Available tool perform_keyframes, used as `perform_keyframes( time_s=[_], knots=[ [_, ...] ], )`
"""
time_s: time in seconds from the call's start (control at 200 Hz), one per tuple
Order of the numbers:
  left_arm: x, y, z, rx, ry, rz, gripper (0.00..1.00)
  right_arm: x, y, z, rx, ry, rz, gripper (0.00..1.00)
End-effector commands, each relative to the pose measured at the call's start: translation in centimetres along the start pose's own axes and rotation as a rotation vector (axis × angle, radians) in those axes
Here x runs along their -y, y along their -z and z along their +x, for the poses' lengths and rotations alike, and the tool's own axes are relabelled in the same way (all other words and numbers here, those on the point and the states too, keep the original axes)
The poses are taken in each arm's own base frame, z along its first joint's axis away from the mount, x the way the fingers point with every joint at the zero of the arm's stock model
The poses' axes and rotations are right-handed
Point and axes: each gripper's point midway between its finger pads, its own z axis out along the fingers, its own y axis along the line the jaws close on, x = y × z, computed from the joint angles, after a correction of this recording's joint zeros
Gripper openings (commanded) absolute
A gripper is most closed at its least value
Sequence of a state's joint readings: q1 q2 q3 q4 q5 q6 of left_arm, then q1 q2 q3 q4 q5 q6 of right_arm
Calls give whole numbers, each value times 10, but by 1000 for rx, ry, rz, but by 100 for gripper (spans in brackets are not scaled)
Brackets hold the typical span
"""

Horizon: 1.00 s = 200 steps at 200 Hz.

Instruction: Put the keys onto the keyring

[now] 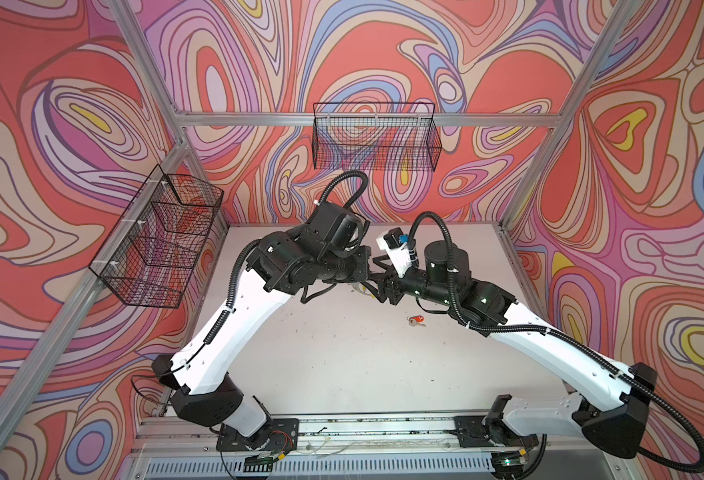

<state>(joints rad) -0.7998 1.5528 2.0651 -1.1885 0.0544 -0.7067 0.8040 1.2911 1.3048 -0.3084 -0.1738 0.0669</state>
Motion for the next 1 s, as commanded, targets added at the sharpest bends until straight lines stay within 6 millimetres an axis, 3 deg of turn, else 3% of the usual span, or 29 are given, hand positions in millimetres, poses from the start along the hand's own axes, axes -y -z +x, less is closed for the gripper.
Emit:
perform_keyframes(
  time_s=[0.0,0.361,0.666,0.831,0.997],
  knots=[
    [7,2,1,2,-19,30,0,9,-2,-2,-12,15,51,69],
    [7,7,3,20,-45,57,0,26,6,17,-87,-65,124,49],
    [4,12,7,35,-49,69,0,44,17,19,-83,-176,185,26],
    [9,15,8,28,-82,98,0,30,16,18,-86,-187,105,26],
    [17,18,19,-51,-169,130,0,19,24,11,-63,-179,48,34]
  ],
)
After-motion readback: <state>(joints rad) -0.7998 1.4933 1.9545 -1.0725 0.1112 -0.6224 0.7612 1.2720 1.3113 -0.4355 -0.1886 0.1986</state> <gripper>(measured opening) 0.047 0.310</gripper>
